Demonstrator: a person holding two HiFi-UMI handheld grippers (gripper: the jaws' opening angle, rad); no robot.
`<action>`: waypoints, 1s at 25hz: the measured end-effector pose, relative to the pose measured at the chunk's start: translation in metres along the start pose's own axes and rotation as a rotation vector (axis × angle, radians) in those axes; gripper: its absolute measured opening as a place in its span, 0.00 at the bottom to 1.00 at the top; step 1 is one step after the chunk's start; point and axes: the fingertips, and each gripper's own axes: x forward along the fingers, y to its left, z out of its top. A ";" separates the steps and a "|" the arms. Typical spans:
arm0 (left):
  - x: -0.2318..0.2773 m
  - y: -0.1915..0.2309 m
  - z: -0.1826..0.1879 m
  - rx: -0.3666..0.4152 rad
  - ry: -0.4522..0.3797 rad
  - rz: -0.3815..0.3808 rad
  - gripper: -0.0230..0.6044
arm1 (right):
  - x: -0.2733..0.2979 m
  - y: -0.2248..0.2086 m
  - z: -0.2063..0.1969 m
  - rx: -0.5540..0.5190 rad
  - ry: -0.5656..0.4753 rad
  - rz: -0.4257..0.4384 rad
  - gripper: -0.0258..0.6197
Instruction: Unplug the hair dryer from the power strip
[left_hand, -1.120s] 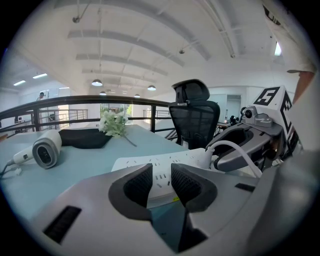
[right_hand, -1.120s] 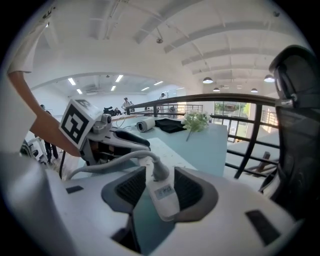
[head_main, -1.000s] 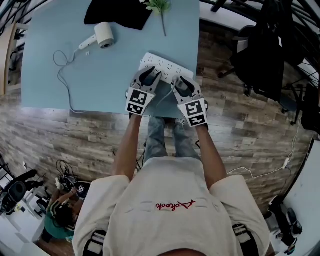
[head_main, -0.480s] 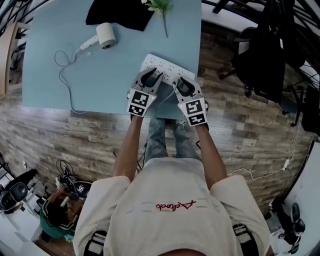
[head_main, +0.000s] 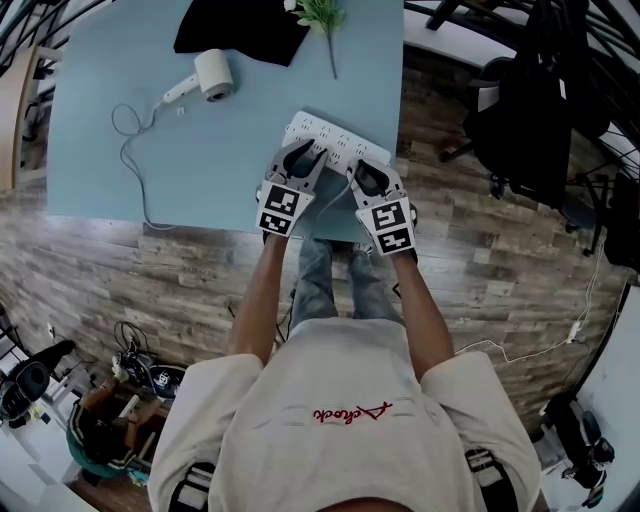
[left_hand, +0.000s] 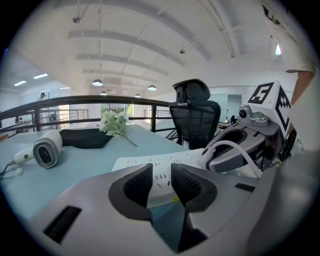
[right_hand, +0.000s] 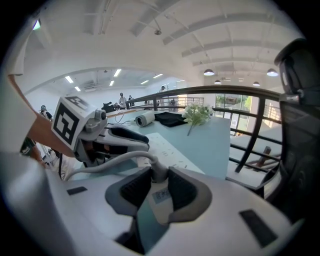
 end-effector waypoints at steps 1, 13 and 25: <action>0.000 0.000 0.000 0.001 0.000 0.002 0.23 | 0.000 0.000 0.000 0.006 0.007 0.001 0.22; 0.000 0.001 0.001 -0.005 0.000 0.012 0.22 | -0.002 0.000 0.003 0.069 -0.001 0.039 0.22; 0.001 0.001 0.000 -0.009 -0.001 0.023 0.22 | -0.004 0.000 0.003 0.127 0.004 0.047 0.22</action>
